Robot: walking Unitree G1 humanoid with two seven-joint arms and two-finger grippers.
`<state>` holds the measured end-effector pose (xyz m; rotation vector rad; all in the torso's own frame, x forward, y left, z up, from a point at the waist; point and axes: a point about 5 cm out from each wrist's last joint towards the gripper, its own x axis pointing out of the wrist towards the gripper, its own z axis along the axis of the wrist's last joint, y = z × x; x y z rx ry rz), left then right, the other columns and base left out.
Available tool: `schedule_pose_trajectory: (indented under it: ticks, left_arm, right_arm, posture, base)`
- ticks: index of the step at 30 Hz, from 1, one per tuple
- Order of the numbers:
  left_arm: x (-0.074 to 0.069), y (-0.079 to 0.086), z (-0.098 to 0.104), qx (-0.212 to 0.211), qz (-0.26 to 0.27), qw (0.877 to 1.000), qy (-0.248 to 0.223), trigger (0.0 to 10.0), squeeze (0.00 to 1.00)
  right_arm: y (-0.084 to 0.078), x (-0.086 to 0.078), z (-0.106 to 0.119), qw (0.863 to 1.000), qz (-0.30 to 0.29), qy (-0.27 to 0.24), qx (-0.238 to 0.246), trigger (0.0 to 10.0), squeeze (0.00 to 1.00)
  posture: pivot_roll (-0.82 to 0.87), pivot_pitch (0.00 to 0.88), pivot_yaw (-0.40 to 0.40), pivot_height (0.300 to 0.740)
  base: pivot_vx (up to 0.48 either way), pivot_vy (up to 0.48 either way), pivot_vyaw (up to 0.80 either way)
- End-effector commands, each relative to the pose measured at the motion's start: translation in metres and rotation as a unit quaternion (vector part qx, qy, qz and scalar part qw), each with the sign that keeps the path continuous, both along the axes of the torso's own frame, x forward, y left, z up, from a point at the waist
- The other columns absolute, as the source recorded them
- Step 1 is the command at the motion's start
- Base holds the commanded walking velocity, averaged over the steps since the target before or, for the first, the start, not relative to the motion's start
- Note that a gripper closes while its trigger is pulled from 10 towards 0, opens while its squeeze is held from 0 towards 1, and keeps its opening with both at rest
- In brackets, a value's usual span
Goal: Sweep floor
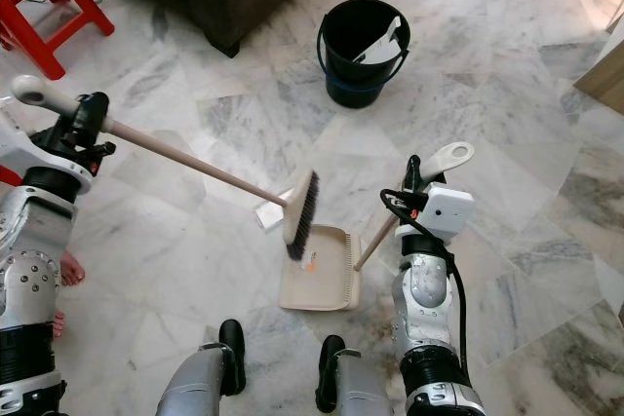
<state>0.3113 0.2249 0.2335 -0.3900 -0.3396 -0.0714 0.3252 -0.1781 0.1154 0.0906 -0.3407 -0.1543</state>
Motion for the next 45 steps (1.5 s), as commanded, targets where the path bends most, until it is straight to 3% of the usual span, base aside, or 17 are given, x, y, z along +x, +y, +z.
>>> schedule_pose_trajectory:
  ticks: [1,13,26,28,34,45]
  left_arm:
    - [-0.004,0.005,-0.004,-0.007,0.006,1.000,0.000,10.0,0.00]
    - [-0.005,0.014,-0.012,-0.031,0.038,0.999,0.014,10.0,0.00]
    - [-0.003,0.012,-0.020,-0.100,0.044,0.994,0.027,10.0,0.00]
    - [-0.004,0.013,-0.020,-0.087,0.053,0.994,0.028,10.0,0.00]
    - [-0.005,0.008,-0.017,0.082,0.063,0.994,0.030,10.0,0.00]
    - [-0.005,0.008,-0.017,0.094,0.070,0.993,0.027,10.0,0.00]
  right_arm:
    - [0.003,-0.008,-0.027,0.998,0.004,0.060,0.021,10.0,0.00]
    - [0.003,-0.008,-0.026,0.998,0.004,0.059,0.021,10.0,0.00]
    - [0.001,-0.009,-0.027,0.998,0.002,0.061,0.019,10.0,0.00]
    - [0.000,-0.009,-0.027,0.998,0.002,0.061,0.018,10.0,0.00]
    - [0.000,-0.009,-0.026,0.998,0.002,0.061,0.018,10.0,0.00]
    - [0.000,-0.009,-0.026,0.998,0.001,0.060,0.018,10.0,0.00]
  posture:
    - [0.16,0.405,-0.004,0.740]
    - [0.16,0.407,-0.004,0.740]
    - [0.15,0.409,-0.005,0.740]
    - [0.15,0.409,-0.006,0.740]
    - [0.15,0.407,-0.006,0.740]
    - [0.15,0.407,-0.006,0.740]
  base:
    - [0.000,0.000,0.00]
    - [0.000,0.000,0.00]
    - [0.000,0.000,0.00]
    - [0.000,0.000,0.00]
    - [0.000,0.000,0.00]
    - [0.000,0.000,0.00]
